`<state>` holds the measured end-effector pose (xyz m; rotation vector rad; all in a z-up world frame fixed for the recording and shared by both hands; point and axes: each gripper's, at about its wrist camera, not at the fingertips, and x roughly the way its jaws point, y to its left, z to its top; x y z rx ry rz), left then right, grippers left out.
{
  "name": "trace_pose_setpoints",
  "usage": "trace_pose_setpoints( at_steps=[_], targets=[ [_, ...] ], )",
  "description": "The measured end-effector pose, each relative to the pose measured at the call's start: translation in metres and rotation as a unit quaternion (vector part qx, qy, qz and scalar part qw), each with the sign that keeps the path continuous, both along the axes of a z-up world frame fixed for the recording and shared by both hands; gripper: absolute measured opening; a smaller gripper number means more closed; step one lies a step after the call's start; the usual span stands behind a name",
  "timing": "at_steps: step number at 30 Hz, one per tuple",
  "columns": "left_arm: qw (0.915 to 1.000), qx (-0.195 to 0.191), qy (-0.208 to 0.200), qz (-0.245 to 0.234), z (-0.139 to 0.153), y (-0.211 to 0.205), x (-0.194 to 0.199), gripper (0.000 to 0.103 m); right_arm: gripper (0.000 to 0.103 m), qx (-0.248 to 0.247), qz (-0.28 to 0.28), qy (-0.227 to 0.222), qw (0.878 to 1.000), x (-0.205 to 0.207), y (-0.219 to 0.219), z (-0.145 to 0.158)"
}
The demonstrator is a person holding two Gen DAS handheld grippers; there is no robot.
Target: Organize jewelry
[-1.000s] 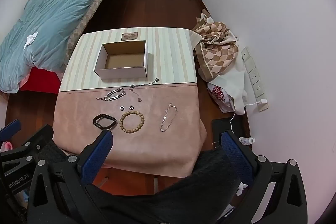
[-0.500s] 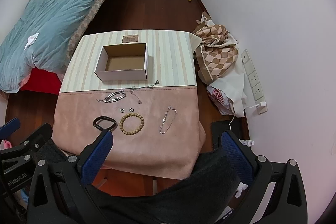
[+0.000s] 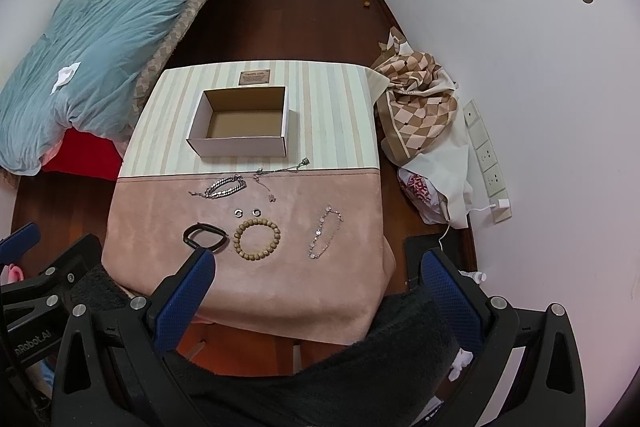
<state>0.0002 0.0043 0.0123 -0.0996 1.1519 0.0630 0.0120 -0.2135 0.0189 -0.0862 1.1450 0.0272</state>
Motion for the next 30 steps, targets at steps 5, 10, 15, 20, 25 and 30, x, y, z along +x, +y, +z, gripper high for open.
trace_pose_setpoints(
  at_steps=[5, 10, 15, 20, 25, 30],
  targets=[
    [1.0, 0.0, -0.002, 0.001, 0.001, 0.0014, -0.0018, 0.103, 0.103, -0.001, -0.001, -0.004, 1.0, -0.0026, 0.0005, 0.0027],
    [1.0, -0.001, -0.004, 0.001, 0.0026, 0.0015, -0.0042, 0.103, 0.103, 0.0, 0.0, -0.005, 1.0, -0.0037, 0.0007, 0.0042],
    [1.0, -0.001, -0.006, 0.001, 0.0038, 0.0014, -0.0054, 0.103, 0.103, 0.0, 0.0, -0.005, 1.0, -0.0043, -0.0002, 0.0044],
    [1.0, 0.0, -0.008, 0.001, 0.0056, 0.0013, -0.0069, 0.103, 0.103, 0.0, 0.0, -0.007, 1.0, -0.0051, -0.0017, 0.0061],
    [0.9999, 0.0, -0.012, 0.001, 0.0089, 0.001, -0.0091, 0.103, 0.103, -0.001, 0.0, -0.011, 1.0, -0.0081, -0.0026, 0.0083],
    [0.9999, 0.001, -0.013, 0.001, 0.0099, -0.0001, -0.0097, 0.103, 0.103, -0.004, 0.001, -0.012, 1.0, -0.0084, -0.002, 0.0098]
  ],
)
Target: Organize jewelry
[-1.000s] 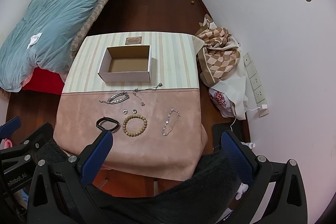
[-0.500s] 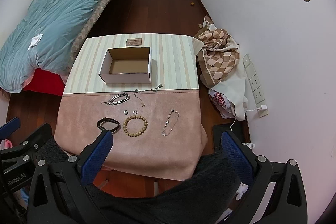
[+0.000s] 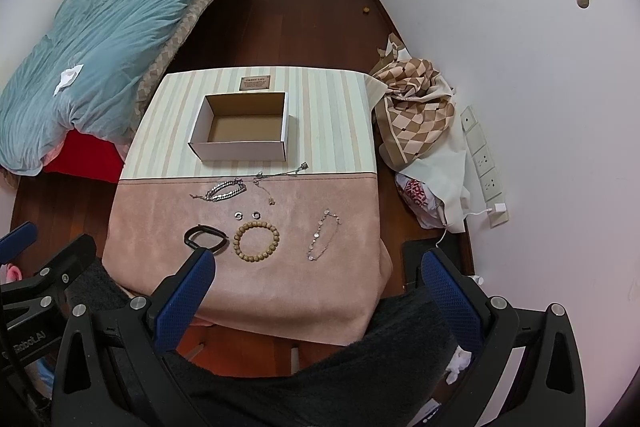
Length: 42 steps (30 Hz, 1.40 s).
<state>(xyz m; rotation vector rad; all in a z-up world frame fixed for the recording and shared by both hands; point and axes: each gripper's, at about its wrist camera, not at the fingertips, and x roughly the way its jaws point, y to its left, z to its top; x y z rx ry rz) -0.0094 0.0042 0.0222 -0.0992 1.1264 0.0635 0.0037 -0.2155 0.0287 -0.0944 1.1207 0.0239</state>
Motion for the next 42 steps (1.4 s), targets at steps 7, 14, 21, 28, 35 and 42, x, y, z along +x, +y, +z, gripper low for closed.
trace_pose_setpoints(
  at_steps=[7, 14, 21, 28, 35, 42],
  targets=[
    [1.0, -0.001, 0.0, 0.001, 0.0, 0.0, 0.0, 0.103, 0.103, 0.001, 0.0, -0.001, 1.0, 0.0, -0.001, 0.001],
    [1.0, -0.002, 0.0, 0.001, 0.001, 0.0, 0.0, 0.103, 0.103, 0.001, 0.0, -0.001, 1.0, 0.0, -0.001, 0.002],
    [1.0, -0.001, 0.001, 0.0, 0.0, 0.0, 0.0, 0.103, 0.103, 0.001, 0.0, -0.002, 1.0, -0.001, -0.001, 0.002],
    [0.9999, 0.007, -0.008, 0.004, -0.002, 0.003, 0.006, 0.103, 0.103, 0.009, -0.008, 0.001, 1.0, 0.006, -0.001, -0.002],
    [0.9985, 0.044, 0.002, 0.034, -0.043, 0.026, 0.043, 0.103, 0.103, 0.016, -0.027, 0.025, 0.999, 0.045, 0.004, -0.053],
    [0.9953, 0.055, 0.075, 0.026, -0.136, 0.043, 0.077, 0.103, 0.081, 0.013, -0.028, 0.094, 0.995, 0.083, 0.022, -0.166]
  ],
)
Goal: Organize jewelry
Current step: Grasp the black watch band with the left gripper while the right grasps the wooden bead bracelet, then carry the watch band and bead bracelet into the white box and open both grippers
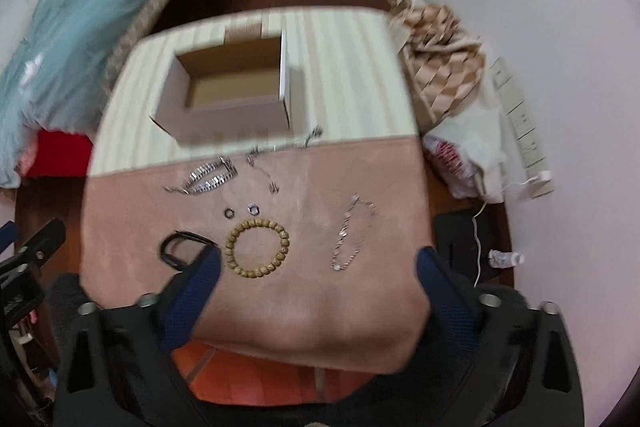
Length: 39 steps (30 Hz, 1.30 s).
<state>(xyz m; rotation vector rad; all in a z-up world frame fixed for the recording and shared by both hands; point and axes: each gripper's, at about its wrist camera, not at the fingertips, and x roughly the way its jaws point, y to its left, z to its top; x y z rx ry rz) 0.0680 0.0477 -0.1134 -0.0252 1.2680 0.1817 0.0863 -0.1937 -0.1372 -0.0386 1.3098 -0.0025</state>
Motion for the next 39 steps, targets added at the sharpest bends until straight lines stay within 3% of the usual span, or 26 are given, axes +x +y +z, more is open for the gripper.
trace_pose_setpoints(
  at_steps=[2, 5, 9, 15, 17, 19, 20, 23, 28, 39],
  targets=[
    [0.9993, -0.025, 0.028, -0.001, -0.029, 0.004, 0.006, 0.092, 0.072, 0.006, -0.005, 0.029, 1.0, 0.009, 0.004, -0.037],
    [0.996, -0.056, 0.07, 0.009, -0.067, 0.004, 0.01, 0.091, 0.071, 0.016, -0.013, 0.059, 0.998, 0.016, 0.007, -0.076],
    [0.9907, -0.092, 0.096, 0.03, -0.1, 0.006, 0.013, 0.09, 0.07, 0.024, -0.026, 0.076, 0.996, 0.022, 0.008, -0.11],
    [0.981, -0.136, 0.131, 0.043, -0.135, 0.002, 0.018, 0.055, 0.061, 0.027, -0.032, 0.092, 0.995, 0.025, 0.01, -0.139],
    [0.9809, -0.135, 0.135, 0.035, -0.141, -0.003, 0.019, 0.038, 0.058, 0.018, -0.022, 0.083, 0.996, 0.025, 0.016, -0.141],
    [0.982, -0.13, 0.135, 0.023, -0.145, -0.008, 0.02, 0.021, 0.05, 0.013, -0.016, 0.077, 0.997, 0.024, 0.021, -0.141],
    [0.9828, -0.124, 0.136, 0.019, -0.146, -0.01, 0.02, 0.016, 0.039, 0.005, -0.01, 0.075, 0.997, 0.024, 0.023, -0.141],
    [0.988, -0.098, 0.12, -0.009, -0.143, -0.015, 0.018, 0.013, 0.009, 0.012, -0.014, 0.095, 0.995, 0.018, 0.025, -0.135],
    [0.9918, -0.069, 0.106, -0.016, -0.14, -0.015, 0.015, 0.013, 0.01, 0.022, -0.012, 0.101, 0.995, 0.016, 0.018, -0.135],
    [0.9932, -0.065, 0.095, -0.017, -0.14, -0.009, 0.014, 0.013, 0.01, 0.006, 0.002, 0.106, 0.994, 0.013, 0.028, -0.131]
  ],
)
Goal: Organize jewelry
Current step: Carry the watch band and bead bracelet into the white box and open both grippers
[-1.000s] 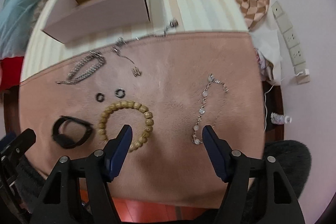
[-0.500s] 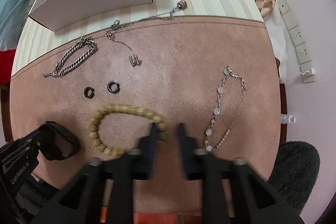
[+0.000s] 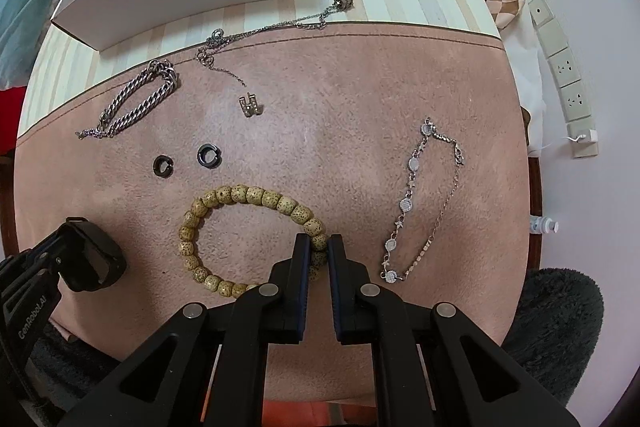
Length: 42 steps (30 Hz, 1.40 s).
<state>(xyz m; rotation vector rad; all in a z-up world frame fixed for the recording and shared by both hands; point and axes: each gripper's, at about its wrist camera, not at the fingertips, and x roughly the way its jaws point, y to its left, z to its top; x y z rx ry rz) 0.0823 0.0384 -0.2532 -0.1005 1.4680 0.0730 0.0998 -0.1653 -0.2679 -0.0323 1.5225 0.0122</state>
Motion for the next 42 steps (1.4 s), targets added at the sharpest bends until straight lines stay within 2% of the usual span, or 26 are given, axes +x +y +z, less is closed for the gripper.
trace_pose_setpoints(
  at_steps=[5, 9, 19, 24, 26, 29, 33, 38, 42],
  targets=[
    [0.9999, 0.005, -0.009, -0.002, 0.006, -0.004, -0.004, 0.009, 0.009, 0.003, 0.001, -0.006, 1.0, 0.0, -0.002, 0.0],
    [0.9996, 0.005, -0.025, -0.008, 0.027, -0.005, -0.01, 0.006, 0.009, 0.044, -0.018, -0.006, 0.999, -0.001, -0.012, 0.011],
    [0.9965, -0.028, -0.078, -0.013, 0.095, -0.003, 0.003, 0.006, 0.009, 0.113, -0.002, -0.082, 0.99, 0.018, -0.009, 0.099],
    [0.9928, -0.05, -0.107, -0.018, 0.131, -0.007, 0.035, 0.006, 0.009, 0.129, 0.015, -0.131, 0.983, 0.049, -0.011, 0.15],
    [0.9916, -0.06, -0.113, -0.02, 0.14, -0.011, 0.053, 0.006, 0.009, 0.136, 0.019, -0.154, 0.978, 0.068, -0.011, 0.172],
    [0.9907, -0.064, -0.118, -0.022, 0.144, -0.013, 0.083, 0.006, 0.009, 0.14, 0.023, -0.172, 0.975, 0.099, -0.009, 0.187],
    [0.9917, -0.054, -0.115, -0.023, 0.138, -0.01, 0.12, 0.006, 0.009, 0.139, 0.034, -0.168, 0.975, 0.137, 0.003, 0.186],
    [0.9948, -0.05, -0.088, -0.013, 0.116, -0.003, 0.164, 0.006, 0.009, 0.123, 0.048, -0.149, 0.98, 0.181, 0.018, 0.164],
    [0.9958, -0.056, -0.071, -0.008, 0.101, -0.001, 0.188, 0.007, 0.009, 0.124, 0.044, -0.133, 0.982, 0.201, 0.02, 0.147]
  ],
)
